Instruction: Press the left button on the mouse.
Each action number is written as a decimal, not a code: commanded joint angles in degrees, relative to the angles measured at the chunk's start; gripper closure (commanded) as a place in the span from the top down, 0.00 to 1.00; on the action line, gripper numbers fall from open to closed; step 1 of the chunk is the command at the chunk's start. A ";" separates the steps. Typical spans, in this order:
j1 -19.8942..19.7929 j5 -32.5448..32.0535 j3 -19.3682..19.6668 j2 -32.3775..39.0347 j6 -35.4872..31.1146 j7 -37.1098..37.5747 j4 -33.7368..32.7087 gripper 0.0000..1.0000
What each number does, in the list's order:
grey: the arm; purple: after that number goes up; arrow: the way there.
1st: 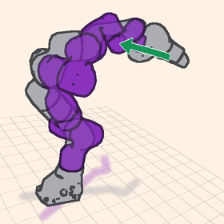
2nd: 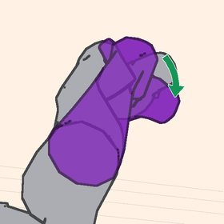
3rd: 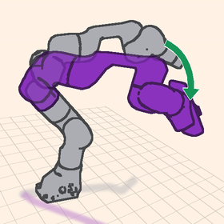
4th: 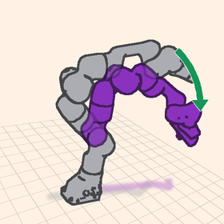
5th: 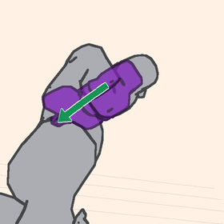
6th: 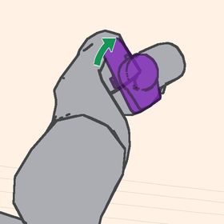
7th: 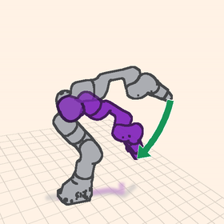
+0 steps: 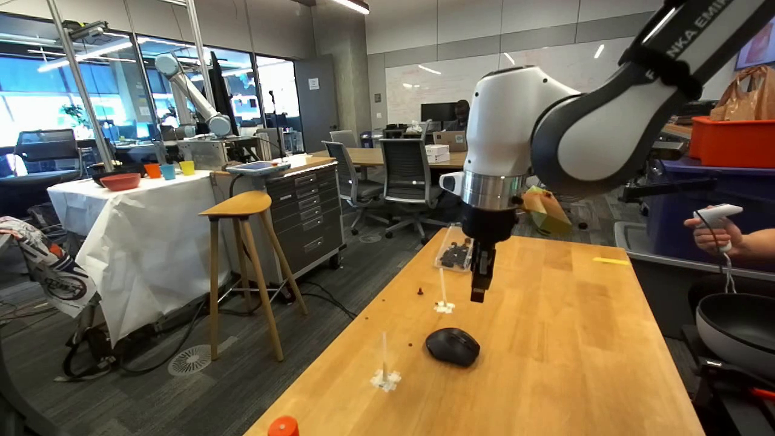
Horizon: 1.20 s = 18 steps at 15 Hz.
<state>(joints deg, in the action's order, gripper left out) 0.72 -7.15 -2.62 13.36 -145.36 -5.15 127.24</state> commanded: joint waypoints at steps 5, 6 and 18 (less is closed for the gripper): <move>-1.18 8.18 0.35 -10.63 16.04 -11.51 -2.74 0.11; -1.13 8.19 0.63 -11.38 18.08 -12.11 -3.37 0.12; -0.71 5.55 1.95 -15.15 24.72 -12.61 -7.65 0.89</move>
<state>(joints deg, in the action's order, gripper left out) -0.05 -0.94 -1.14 -0.85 -123.61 -16.43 121.16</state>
